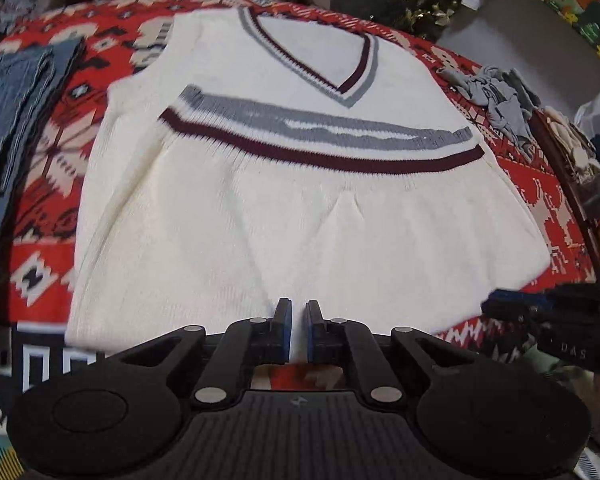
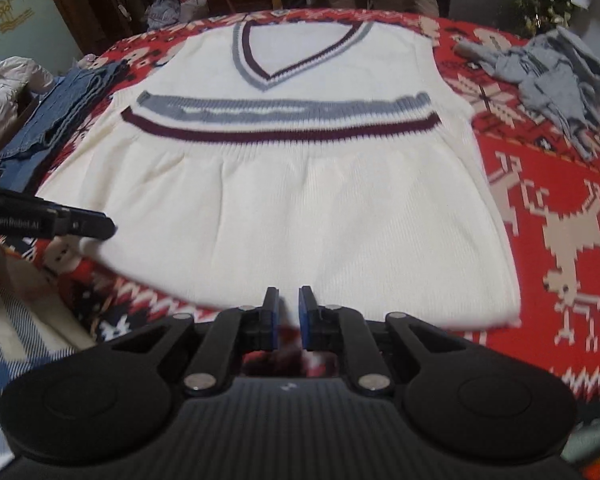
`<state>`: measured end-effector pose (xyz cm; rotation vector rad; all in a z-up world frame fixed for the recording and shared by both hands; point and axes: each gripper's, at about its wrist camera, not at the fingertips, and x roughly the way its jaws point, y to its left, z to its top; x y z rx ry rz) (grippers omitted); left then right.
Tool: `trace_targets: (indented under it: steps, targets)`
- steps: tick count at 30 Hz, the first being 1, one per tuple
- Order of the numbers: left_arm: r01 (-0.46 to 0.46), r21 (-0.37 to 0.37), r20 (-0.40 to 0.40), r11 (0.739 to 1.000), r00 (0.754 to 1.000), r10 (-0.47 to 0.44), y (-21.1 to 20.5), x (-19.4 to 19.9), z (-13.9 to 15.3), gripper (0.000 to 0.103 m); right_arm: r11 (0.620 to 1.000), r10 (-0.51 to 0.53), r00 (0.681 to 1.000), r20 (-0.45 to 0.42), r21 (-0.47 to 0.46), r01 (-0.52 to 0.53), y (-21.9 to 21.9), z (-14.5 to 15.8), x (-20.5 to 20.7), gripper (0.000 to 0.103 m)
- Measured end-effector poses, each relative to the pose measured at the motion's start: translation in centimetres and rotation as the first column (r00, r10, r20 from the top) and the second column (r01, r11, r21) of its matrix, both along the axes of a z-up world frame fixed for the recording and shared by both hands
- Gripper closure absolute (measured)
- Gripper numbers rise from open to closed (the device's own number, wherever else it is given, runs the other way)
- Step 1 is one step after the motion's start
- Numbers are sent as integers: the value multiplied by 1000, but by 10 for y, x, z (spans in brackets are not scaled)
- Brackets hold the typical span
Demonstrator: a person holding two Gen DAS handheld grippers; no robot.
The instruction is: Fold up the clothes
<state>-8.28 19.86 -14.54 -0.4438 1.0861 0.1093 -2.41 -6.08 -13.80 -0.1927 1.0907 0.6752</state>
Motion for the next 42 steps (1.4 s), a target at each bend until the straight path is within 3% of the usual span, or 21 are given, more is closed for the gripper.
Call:
trace_targets:
  steps: [4,7,13,18,23,26,29,34,38,42]
  targets:
    - [-109,-17,80,994,991,110,19,-11,15,96,993,-72,997,5,91,71,-25,18,6,91]
    - [-183,34,107,983,978,179,34,-7,21,96,980,-148,987,62,141,138,-36,35,27,91]
    - [-174,22,43,984,984,173,46,9,1,95,982,-186,977,105,44,182,-37,11,77,91]
    - [-174,-15,-14,985,985,174,51,-5,1,96,983,-178,982,69,-29,181,-51,-1,61,94]
    - [-194,-36,-17,980,981,194,56,-17,9,96,969,-248,968,-32,1,249,-83,0,48,94]
    - [-206,-32,21,978,978,207,57,-23,17,95,961,-275,961,-31,30,276,-89,9,47,92]
    - [-190,-15,91,982,977,191,52,-14,26,95,958,-279,960,30,78,276,-81,21,52,91]
    - [-114,26,92,993,990,111,33,20,16,95,969,-224,970,96,132,211,-39,23,74,91]
    - [-77,138,61,988,996,69,15,37,13,95,992,-117,985,127,69,109,7,10,75,91]
    - [-59,200,33,978,998,54,11,31,5,95,993,-118,989,93,-8,120,16,-2,73,91]
